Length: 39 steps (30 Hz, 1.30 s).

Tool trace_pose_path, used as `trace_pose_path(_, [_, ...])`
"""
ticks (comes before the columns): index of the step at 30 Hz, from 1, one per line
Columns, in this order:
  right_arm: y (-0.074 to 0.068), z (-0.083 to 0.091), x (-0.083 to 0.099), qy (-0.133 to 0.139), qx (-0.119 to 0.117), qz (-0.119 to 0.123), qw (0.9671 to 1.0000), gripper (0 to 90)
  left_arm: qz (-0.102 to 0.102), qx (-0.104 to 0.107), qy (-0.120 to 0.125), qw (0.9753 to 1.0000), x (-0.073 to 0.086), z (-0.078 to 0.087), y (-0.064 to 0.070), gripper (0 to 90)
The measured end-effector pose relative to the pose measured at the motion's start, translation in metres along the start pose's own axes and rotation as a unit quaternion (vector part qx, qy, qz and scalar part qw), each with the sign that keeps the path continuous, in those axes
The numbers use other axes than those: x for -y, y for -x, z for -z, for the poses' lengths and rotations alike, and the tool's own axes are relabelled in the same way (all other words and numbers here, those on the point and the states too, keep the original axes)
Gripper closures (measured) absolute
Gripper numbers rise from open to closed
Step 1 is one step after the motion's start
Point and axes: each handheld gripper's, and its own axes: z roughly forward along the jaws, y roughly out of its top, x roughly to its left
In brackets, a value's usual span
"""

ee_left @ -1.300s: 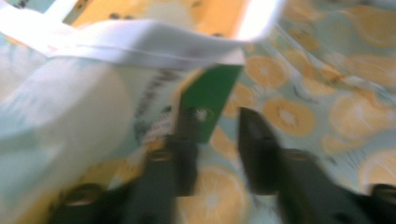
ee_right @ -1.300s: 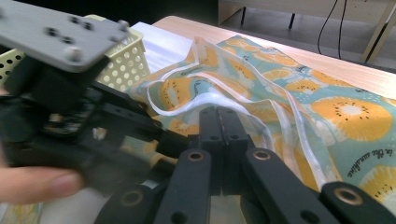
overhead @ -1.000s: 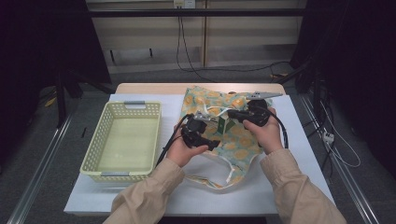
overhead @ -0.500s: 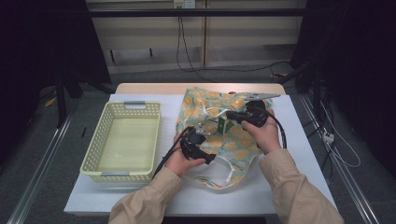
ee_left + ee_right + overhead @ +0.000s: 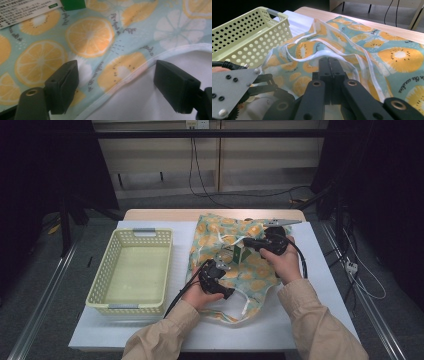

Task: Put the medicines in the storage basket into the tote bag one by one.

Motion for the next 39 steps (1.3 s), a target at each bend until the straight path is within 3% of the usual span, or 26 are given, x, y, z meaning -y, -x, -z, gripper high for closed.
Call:
trace_pose_path(2, [0.000, 0.000, 0.000, 0.001, 0.000, -0.001, 1.0000, 90.0, 0.002, -0.001, 0.004, 1.0000, 0.000, 0.001, -0.001, 26.3])
trace_pose_path(5, [0.001, 0.001, 0.001, 0.001, 0.001, -0.002, 1.0000, 90.0, 0.009, -0.003, 0.014, 0.9999, 0.000, 0.003, -0.004, 47.9])
trace_pose_path(8, [0.002, 0.002, 0.000, 0.002, 0.003, -0.003, 1.0000, 90.0, 0.017, -0.004, 0.020, 0.9996, 0.000, 0.003, -0.005, 57.7])
trace_pose_path(10, [0.002, 0.002, 0.001, 0.001, 0.004, -0.004, 1.0000, 90.0, 0.021, 0.002, 0.021, 0.9996, 0.000, 0.003, -0.005, 71.3])
trace_pose_path(11, [0.002, 0.002, 0.001, 0.001, 0.005, -0.004, 1.0000, 90.0, 0.027, 0.014, 0.026, 0.9992, 0.000, 0.002, -0.006, 79.2])
trace_pose_path(14, [0.003, 0.002, 0.001, 0.001, 0.005, -0.004, 1.0000, 90.0, 0.039, 0.019, 0.025, 0.9987, 0.000, 0.002, -0.007, 89.0])
trace_pose_path(15, [0.003, 0.002, 0.001, 0.000, 0.004, -0.004, 1.0000, 90.0, 0.042, 0.028, 0.025, 0.9984, 0.000, 0.002, -0.007, 90.0])
trace_pose_path(17, [0.002, 0.002, 0.001, 0.000, 0.004, -0.004, 1.0000, 90.0, 0.048, 0.022, 0.029, 0.9982, -0.001, 0.005, -0.009, 90.0])
trace_pose_path(20, [0.002, 0.003, 0.000, 0.001, 0.004, -0.003, 1.0000, 90.0, 0.060, 0.028, 0.049, 0.9966, -0.006, 0.022, -0.014, 90.0])
trace_pose_path(23, [0.002, 0.004, 0.000, 0.002, 0.004, -0.003, 1.0000, 90.0, 0.058, 0.015, 0.066, 0.9960, -0.018, 0.043, -0.018, 90.0])
trace_pose_path(25, [0.002, 0.003, 0.000, 0.001, 0.003, -0.003, 1.0000, 90.0, 0.059, 0.024, 0.074, 0.9952, -0.027, 0.056, -0.021, 90.0])
trace_pose_path(30, [0.000, 0.004, -0.004, 0.004, -0.001, -0.001, 1.0000, 90.0, 0.048, 0.010, 0.083, 0.9953, -0.049, 0.077, -0.024, 90.0])
trace_pose_path(32, [-0.001, 0.007, -0.008, 0.007, -0.001, -0.001, 1.0000, 90.0, 0.051, 0.010, 0.094, 0.9942, -0.058, 0.084, -0.024, 90.0])
trace_pose_path(39, [-0.003, 0.017, -0.022, 0.019, 0.001, 0.008, 0.9998, 90.0, 0.034, -0.015, 0.109, 0.9934, -0.091, 0.106, -0.025, 90.0])
